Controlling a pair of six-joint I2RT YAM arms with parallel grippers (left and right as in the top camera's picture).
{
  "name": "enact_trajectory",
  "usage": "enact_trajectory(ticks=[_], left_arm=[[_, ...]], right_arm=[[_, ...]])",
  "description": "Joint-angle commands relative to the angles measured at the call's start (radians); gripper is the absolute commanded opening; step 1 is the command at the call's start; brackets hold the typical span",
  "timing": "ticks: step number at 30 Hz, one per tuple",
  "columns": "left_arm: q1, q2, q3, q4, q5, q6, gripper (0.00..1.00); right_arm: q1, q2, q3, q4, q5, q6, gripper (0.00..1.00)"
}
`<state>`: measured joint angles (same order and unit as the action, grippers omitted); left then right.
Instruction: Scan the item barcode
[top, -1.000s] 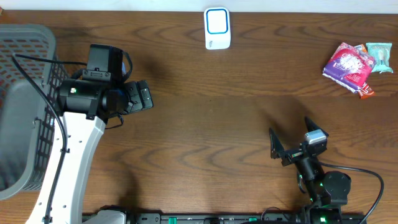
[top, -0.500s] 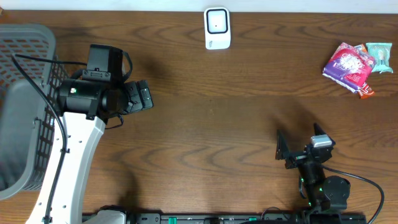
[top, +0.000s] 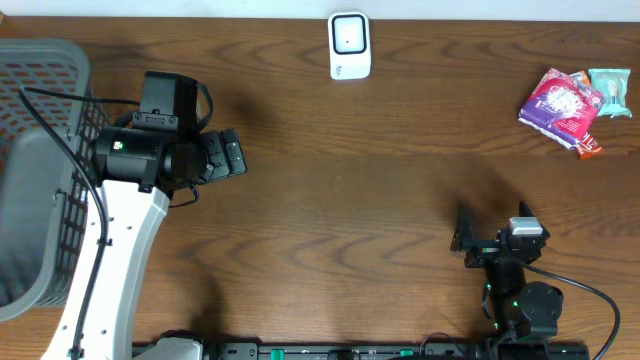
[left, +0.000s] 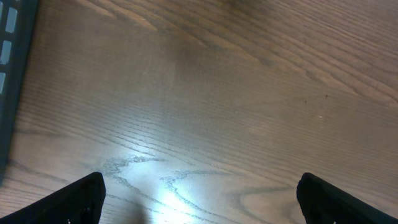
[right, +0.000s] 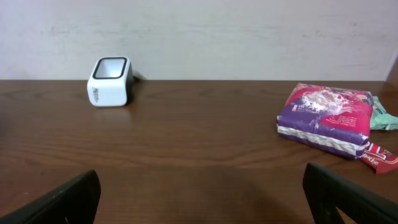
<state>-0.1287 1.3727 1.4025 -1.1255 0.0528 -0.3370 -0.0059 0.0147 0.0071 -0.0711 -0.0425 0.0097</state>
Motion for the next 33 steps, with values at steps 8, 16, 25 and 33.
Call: enact_trajectory(ticks=[8, 16, 25, 33], left_arm=[[0.003, 0.002, 0.006, -0.003, -0.009, 0.002, 0.98], [0.003, 0.002, 0.006, -0.003, -0.009, 0.002, 0.98], [0.003, 0.002, 0.006, -0.003, -0.010, 0.002, 0.98], [0.003, 0.002, 0.006, -0.003, -0.009, 0.002, 0.98]], right_arm=[[0.010, -0.010, -0.001, -0.007, 0.034, -0.016, 0.99], [0.039, -0.010, -0.001, -0.008, 0.040, -0.102, 0.99], [0.038, -0.010, -0.001, -0.010, 0.035, 0.043, 0.99], [0.038, -0.010, -0.001, -0.010, 0.015, 0.042, 0.99]])
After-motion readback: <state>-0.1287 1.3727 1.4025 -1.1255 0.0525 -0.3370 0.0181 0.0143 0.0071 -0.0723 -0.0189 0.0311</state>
